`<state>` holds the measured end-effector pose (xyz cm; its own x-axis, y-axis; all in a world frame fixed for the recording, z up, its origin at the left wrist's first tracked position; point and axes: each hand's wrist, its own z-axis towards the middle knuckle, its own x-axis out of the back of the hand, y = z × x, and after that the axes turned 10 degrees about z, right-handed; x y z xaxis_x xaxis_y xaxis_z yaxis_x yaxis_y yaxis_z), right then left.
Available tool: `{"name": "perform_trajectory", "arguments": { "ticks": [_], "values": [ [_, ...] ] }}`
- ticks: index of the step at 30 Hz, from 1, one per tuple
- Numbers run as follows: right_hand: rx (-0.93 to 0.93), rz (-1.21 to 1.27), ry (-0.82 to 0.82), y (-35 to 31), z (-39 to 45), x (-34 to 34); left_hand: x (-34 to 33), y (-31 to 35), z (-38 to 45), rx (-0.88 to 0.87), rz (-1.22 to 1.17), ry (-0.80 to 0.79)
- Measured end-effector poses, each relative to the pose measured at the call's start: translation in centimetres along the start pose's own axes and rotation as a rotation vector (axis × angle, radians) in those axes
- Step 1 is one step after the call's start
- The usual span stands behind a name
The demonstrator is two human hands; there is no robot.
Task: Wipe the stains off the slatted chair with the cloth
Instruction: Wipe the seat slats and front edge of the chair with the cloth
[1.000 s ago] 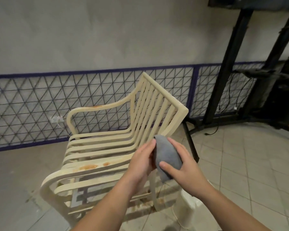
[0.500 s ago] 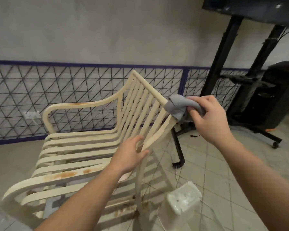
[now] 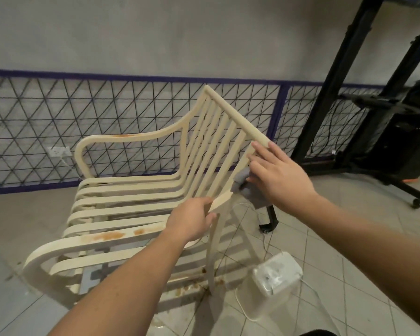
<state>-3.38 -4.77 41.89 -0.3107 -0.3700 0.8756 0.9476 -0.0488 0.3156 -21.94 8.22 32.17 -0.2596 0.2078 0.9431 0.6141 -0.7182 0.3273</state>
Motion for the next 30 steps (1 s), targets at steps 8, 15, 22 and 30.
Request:
{"name": "perform_trajectory", "arguments": {
  "ticks": [8, 15, 22, 30],
  "values": [
    [0.161, 0.096, -0.052, -3.4, -1.9, -3.6, -0.3, -0.4, 0.5, 0.012, -0.017, 0.032],
    [-0.056, 0.043, 0.256, 2.3, 0.1, 2.7, -0.4, -0.6, 0.4, 0.024, -0.077, 0.028],
    [-0.010, 0.090, -0.108, -1.6, -0.5, -2.2, -0.7, -0.6, 0.6, 0.065, -0.078, 0.024],
    [0.202, 0.100, -0.110, -3.3, 0.5, -5.0, -0.9, -0.8, 1.0, 0.075, -0.051, 0.026]
  ]
}}
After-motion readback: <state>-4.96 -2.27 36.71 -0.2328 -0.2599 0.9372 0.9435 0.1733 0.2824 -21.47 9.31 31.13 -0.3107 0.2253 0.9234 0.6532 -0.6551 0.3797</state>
